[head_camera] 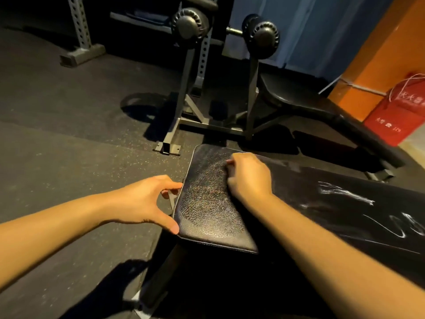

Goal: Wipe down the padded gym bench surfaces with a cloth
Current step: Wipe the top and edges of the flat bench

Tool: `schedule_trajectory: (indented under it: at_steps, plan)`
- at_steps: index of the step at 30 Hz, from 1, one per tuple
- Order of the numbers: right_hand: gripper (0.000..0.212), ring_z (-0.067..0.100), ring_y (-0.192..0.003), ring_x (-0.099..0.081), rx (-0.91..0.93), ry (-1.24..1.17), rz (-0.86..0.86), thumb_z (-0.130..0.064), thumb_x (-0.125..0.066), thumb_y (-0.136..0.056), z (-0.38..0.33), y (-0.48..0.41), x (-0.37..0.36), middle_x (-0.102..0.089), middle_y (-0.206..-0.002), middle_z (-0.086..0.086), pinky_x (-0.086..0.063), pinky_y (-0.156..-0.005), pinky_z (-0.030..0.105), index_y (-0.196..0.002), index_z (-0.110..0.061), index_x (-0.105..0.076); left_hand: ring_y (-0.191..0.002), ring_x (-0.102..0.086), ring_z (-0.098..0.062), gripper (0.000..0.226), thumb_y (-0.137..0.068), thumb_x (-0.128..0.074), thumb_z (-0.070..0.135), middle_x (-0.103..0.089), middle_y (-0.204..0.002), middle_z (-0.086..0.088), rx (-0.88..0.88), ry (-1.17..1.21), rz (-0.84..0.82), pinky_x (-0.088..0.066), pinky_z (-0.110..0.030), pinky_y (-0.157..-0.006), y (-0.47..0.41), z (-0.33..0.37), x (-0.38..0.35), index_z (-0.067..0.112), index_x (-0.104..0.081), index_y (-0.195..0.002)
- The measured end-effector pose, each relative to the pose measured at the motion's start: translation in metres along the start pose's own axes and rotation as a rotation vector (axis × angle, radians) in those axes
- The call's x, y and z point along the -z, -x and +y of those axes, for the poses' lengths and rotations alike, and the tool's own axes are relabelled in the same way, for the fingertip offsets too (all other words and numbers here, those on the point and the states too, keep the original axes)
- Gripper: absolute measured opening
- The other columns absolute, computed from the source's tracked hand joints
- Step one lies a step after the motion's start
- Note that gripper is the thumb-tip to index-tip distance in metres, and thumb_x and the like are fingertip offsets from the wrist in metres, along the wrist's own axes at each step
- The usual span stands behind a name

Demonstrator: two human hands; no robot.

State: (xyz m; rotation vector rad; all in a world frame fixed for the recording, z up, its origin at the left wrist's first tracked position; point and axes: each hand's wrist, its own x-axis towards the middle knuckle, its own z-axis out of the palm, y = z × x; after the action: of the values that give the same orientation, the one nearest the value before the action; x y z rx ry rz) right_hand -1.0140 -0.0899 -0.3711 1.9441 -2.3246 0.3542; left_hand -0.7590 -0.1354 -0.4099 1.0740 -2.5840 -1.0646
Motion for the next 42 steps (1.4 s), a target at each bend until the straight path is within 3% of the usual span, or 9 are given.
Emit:
schedule_trajectory:
  at_steps: [5, 12, 15, 20, 26, 28, 35, 39, 42]
  plan:
    - [0.016, 0.032, -0.093, -0.061, 0.437, -0.191, -0.177, -0.031, -0.056, -0.098, -0.033, 0.083, 0.009, -0.056, -0.104, 0.003, -0.052, -0.071, 0.048, -0.108, -0.020, -0.062, -0.109, -0.045, 0.019, 0.081, -0.068, -0.079, 0.071, -0.049, -0.118, 0.028, -0.068, -0.172, 0.068, -0.040, -0.010, -0.086, -0.008, 0.010, 0.010, 0.048, -0.047, -0.139]
    - [0.017, 0.039, -0.098, -0.065, -0.283, 0.200, -0.009, -0.030, -0.055, -0.096, 0.148, 0.046, 0.036, -0.065, -0.108, 0.013, -0.054, -0.081, 0.045, -0.101, -0.015, -0.062, -0.133, -0.039, 0.000, 0.096, -0.074, -0.042, 0.093, -0.047, -0.142, 0.020, -0.237, -0.357, 0.161, -0.034, -0.029, -0.114, -0.033, 0.041, -0.025, 0.032, -0.051, -0.148]
    - [0.019, 0.035, -0.097, -0.066, -0.268, 0.132, -0.006, -0.020, -0.069, -0.085, 0.090, 0.048, 0.021, -0.063, -0.109, 0.010, -0.048, -0.072, 0.037, -0.103, -0.016, -0.062, -0.133, -0.043, -0.006, 0.090, -0.078, -0.036, 0.086, -0.052, -0.143, 0.016, -0.205, -0.382, 0.219, -0.036, -0.034, -0.114, -0.045, 0.051, -0.032, 0.029, -0.056, -0.144]
    - [0.020, 0.033, -0.092, -0.061, 0.104, -0.061, -0.109, -0.027, -0.067, -0.093, 0.033, 0.108, 0.008, -0.055, -0.107, 0.005, -0.045, -0.067, 0.040, -0.109, -0.019, -0.058, -0.128, -0.051, -0.015, 0.081, -0.079, -0.035, 0.075, -0.061, -0.138, 0.009, -0.160, -0.371, 0.265, -0.043, -0.041, -0.108, -0.064, 0.072, -0.046, 0.024, -0.066, -0.133]
    - [0.017, 0.033, -0.102, -0.065, -0.440, 0.174, -0.028, -0.026, -0.062, -0.092, 0.208, 0.126, 0.052, -0.064, -0.114, 0.005, -0.048, -0.080, 0.039, -0.108, -0.021, -0.061, -0.132, -0.048, -0.011, 0.091, -0.074, -0.034, 0.084, -0.057, -0.142, 0.013, -0.172, -0.399, 0.211, -0.039, -0.037, -0.112, -0.063, 0.103, -0.064, 0.026, -0.063, -0.138]
    - [0.019, 0.035, -0.101, -0.066, -0.522, 0.184, 0.020, -0.020, -0.061, -0.092, 0.209, 0.116, 0.056, -0.065, -0.113, 0.011, -0.047, -0.077, 0.037, -0.110, -0.015, -0.064, -0.133, -0.048, -0.012, 0.092, -0.072, -0.035, 0.085, -0.056, -0.142, 0.013, -0.151, -0.397, 0.216, -0.039, -0.038, -0.112, -0.063, 0.108, -0.067, 0.026, -0.063, -0.138]
    - [0.028, 0.035, -0.099, -0.062, 0.060, -0.078, -0.176, -0.016, -0.068, -0.091, 0.068, 0.118, 0.027, -0.057, -0.114, 0.010, -0.039, -0.069, 0.039, -0.116, -0.015, -0.057, -0.129, -0.053, -0.021, 0.049, -0.089, -0.073, 0.044, -0.061, -0.137, 0.006, -0.087, -0.371, 0.282, -0.042, -0.047, -0.110, -0.084, 0.120, -0.065, 0.023, -0.066, -0.133]
    - [0.027, 0.037, -0.097, -0.065, -0.320, 0.039, -0.080, -0.020, -0.065, -0.090, 0.203, 0.132, 0.052, -0.065, -0.109, 0.010, -0.042, -0.070, 0.039, -0.111, -0.018, -0.047, -0.127, -0.049, -0.017, 0.069, -0.079, -0.056, 0.073, -0.058, -0.137, 0.012, -0.089, -0.490, 0.098, -0.041, -0.038, -0.105, -0.086, 0.143, -0.068, 0.029, -0.065, -0.131]
    - [0.021, 0.041, -0.101, -0.064, -0.553, 0.078, 0.065, -0.017, -0.058, -0.095, 0.272, 0.121, 0.066, -0.067, -0.111, 0.020, -0.046, -0.074, 0.041, -0.113, -0.008, -0.051, -0.134, -0.043, -0.015, 0.075, -0.078, -0.049, 0.071, -0.051, -0.145, 0.013, -0.057, -0.551, -0.024, -0.038, -0.037, -0.111, -0.092, 0.157, -0.069, 0.032, -0.056, -0.141]
